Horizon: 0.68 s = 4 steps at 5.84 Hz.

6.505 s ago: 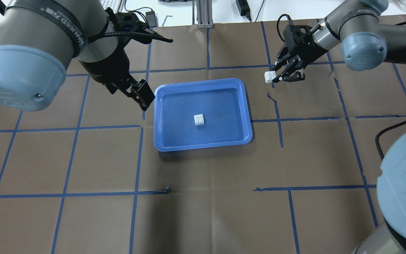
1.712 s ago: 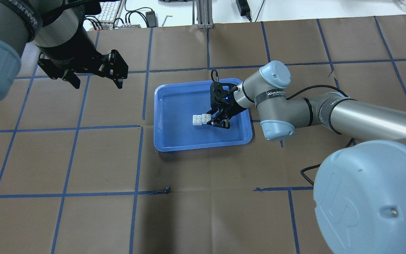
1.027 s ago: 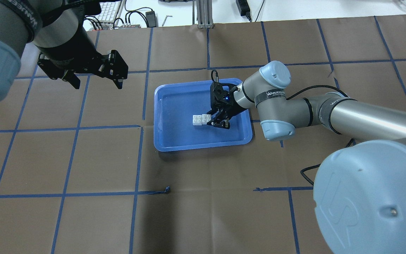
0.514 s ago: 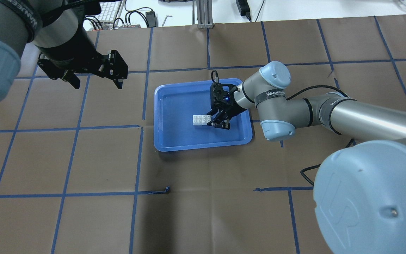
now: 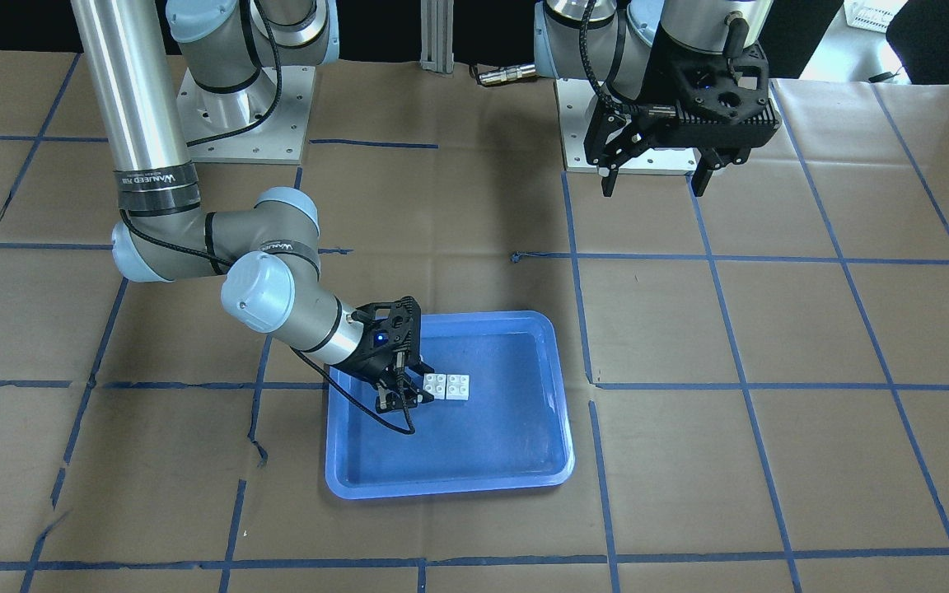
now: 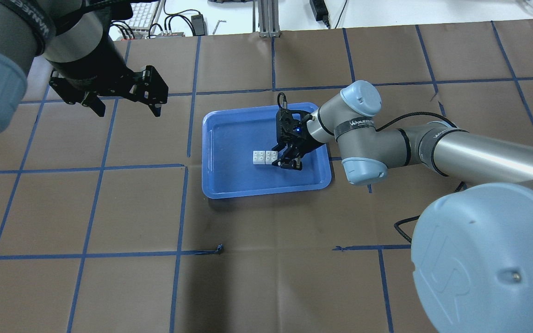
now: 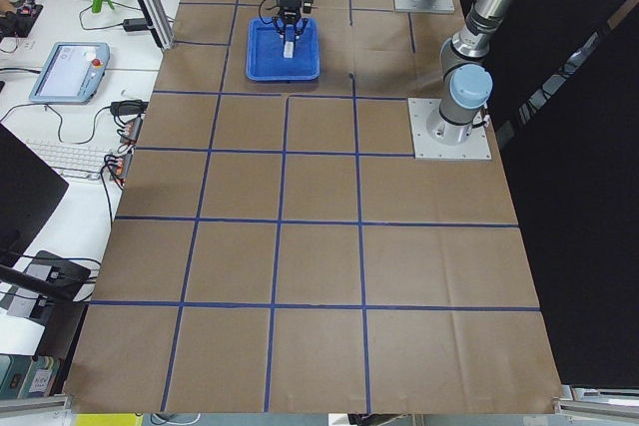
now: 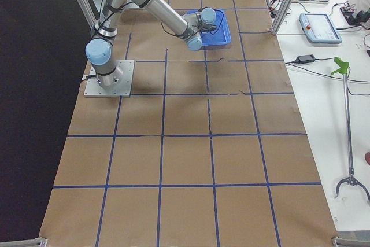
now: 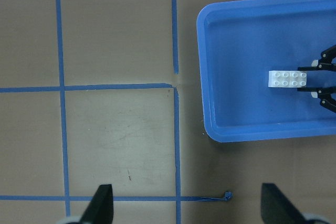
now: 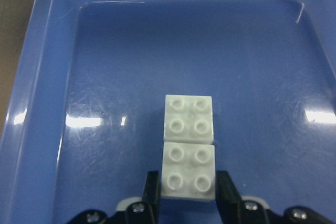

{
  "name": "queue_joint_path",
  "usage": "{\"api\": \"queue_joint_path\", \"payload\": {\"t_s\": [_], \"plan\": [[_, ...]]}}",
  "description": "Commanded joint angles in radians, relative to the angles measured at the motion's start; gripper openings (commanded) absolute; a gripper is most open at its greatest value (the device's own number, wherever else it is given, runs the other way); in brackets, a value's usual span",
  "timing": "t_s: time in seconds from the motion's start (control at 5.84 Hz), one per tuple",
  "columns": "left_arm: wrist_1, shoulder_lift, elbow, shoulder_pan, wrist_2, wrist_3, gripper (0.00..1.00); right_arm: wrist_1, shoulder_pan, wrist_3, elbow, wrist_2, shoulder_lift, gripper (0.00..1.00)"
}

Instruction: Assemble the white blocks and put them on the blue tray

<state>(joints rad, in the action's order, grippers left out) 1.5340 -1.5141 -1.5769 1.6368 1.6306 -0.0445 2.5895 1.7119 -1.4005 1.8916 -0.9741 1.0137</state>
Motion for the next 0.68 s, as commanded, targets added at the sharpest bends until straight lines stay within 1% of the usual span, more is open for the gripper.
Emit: {"api": "queue_joint_path", "payload": {"t_s": [0.0, 0.17, 0.51], "plan": [[0.000, 0.000, 0.000, 0.000, 0.000, 0.000, 1.00, 0.000, 0.000, 0.000, 0.000, 0.000, 0.000, 0.51], [0.000, 0.000, 0.000, 0.000, 0.000, 0.000, 1.00, 0.001, 0.000, 0.001, -0.002, 0.000, 0.000, 0.53], [0.000, 0.000, 0.000, 0.000, 0.000, 0.000, 1.00, 0.004, 0.000, 0.009, -0.005, 0.018, 0.003, 0.99]]}}
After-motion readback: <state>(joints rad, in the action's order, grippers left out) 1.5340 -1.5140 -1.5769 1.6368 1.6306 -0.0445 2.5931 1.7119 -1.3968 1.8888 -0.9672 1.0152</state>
